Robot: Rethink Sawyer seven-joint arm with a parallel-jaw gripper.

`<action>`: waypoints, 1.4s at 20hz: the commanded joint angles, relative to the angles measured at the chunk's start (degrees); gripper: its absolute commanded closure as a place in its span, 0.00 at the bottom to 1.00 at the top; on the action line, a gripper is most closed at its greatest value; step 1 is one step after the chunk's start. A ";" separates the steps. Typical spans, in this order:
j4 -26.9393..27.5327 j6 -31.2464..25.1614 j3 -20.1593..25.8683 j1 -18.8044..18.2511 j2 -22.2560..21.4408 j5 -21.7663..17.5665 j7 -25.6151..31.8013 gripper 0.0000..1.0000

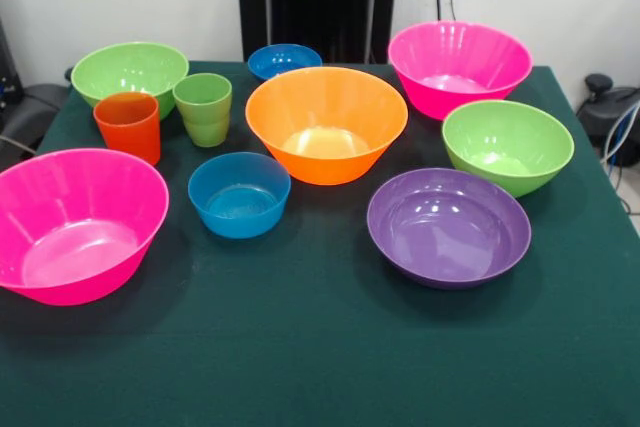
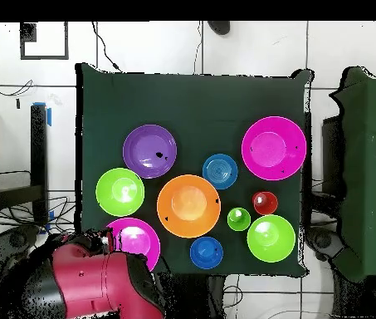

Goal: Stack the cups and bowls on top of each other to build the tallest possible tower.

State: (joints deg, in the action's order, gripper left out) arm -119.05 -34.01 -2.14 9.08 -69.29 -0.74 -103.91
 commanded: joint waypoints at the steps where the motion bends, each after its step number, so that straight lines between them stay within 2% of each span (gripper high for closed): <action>1: -3.90 4.75 1.39 0.26 5.57 -3.16 -7.43 0.00; 6: -3.13 5.85 0.70 0.96 7.17 -3.72 -8.22 0.00; 12: -3.94 6.39 -0.26 1.33 9.84 -1.76 -10.88 0.00; 28: -3.76 14.08 -4.11 4.86 15.10 -0.05 -17.04 0.00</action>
State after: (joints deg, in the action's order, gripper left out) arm -119.03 -23.71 -6.56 13.09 -58.81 -0.70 -109.93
